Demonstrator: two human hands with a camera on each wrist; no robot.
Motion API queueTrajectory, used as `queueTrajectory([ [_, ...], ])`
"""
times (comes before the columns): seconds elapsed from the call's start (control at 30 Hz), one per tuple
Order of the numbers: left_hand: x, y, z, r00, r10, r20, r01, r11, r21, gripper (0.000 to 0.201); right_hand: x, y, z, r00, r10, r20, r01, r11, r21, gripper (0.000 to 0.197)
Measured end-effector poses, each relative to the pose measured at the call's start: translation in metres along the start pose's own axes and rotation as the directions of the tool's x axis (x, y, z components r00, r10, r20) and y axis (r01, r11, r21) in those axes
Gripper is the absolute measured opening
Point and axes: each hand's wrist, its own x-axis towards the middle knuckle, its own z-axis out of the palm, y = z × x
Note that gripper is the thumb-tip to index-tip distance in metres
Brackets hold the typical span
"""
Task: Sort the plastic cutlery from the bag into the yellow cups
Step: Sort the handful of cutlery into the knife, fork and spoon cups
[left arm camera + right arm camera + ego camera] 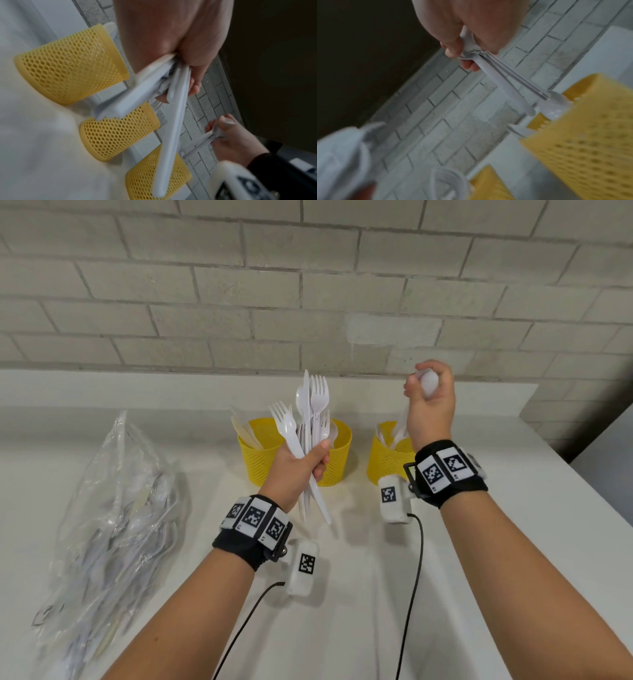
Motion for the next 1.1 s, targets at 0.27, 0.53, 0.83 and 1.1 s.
queueTrajectory([
  [0.27,-0.002,0.005,-0.002,0.994,-0.079,0.069,0.085,0.993,-0.082,0.007,-0.011,0.052,-0.009,0.955,0.249,0.159,-0.182,0.920,-0.347,0.027],
  [0.53,-0.002,0.000,0.001,0.987,-0.114,0.116,0.121,0.991,-0.050,0.004,-0.018,0.021,0.006,0.982,0.001,0.191,0.057,0.952,-0.300,0.026],
  [0.83,-0.007,0.002,0.002,0.970,-0.161,0.180,0.163,0.987,0.006,0.007,-0.036,-0.018,0.043,0.804,0.125,0.581,-0.073,0.991,-0.111,0.027],
  [1.1,-0.008,-0.004,-0.014,0.977,-0.185,0.102,0.187,0.982,-0.010,0.008,-0.029,-0.042,0.046,0.926,0.074,0.370,-0.193,0.935,0.298,0.011],
])
